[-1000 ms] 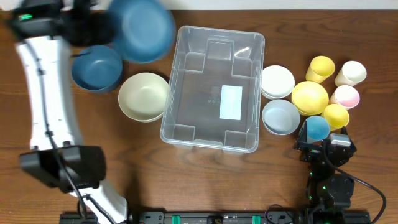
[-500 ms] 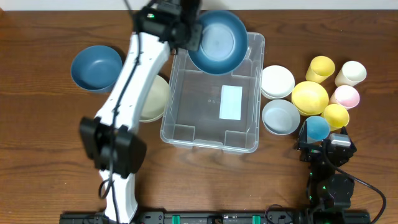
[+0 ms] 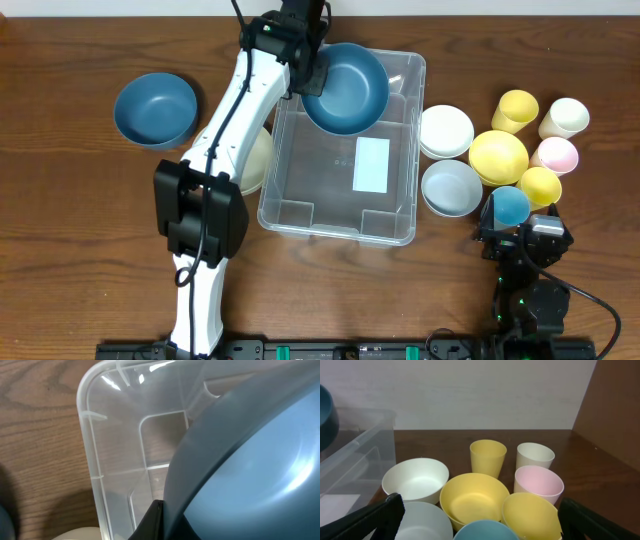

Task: Pack container
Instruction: 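Lower the teal bowl into the container's upper half and release it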

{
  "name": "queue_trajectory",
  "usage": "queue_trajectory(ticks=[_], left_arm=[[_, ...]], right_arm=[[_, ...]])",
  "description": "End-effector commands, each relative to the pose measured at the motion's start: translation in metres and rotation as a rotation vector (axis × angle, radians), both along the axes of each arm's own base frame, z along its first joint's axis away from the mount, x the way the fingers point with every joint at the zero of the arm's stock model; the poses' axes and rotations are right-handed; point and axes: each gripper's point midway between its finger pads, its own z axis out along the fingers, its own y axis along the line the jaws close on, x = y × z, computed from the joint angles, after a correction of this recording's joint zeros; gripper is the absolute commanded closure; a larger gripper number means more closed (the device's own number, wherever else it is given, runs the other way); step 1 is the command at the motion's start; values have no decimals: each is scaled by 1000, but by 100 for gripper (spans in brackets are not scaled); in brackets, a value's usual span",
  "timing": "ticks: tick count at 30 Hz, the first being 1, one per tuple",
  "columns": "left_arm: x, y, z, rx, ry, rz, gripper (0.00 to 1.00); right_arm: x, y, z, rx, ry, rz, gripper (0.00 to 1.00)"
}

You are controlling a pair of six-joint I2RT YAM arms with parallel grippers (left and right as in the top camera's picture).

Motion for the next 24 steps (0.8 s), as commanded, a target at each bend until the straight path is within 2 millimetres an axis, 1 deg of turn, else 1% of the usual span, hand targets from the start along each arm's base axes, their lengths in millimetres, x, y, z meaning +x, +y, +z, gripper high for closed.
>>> queue_trajectory(ticks=[1, 7, 12, 24], left_arm=[[3, 5, -6, 13, 9, 16, 94], [2, 5, -6, 15, 14, 16, 94], [-3, 7, -9, 24, 37, 16, 94], [-3, 8, -9, 24, 37, 18, 94]], right_arm=[[0, 1, 0, 13, -4, 3, 1], [0, 1, 0, 13, -4, 3, 1], [0, 1, 0, 13, -4, 3, 1], [0, 1, 0, 13, -4, 3, 1]])
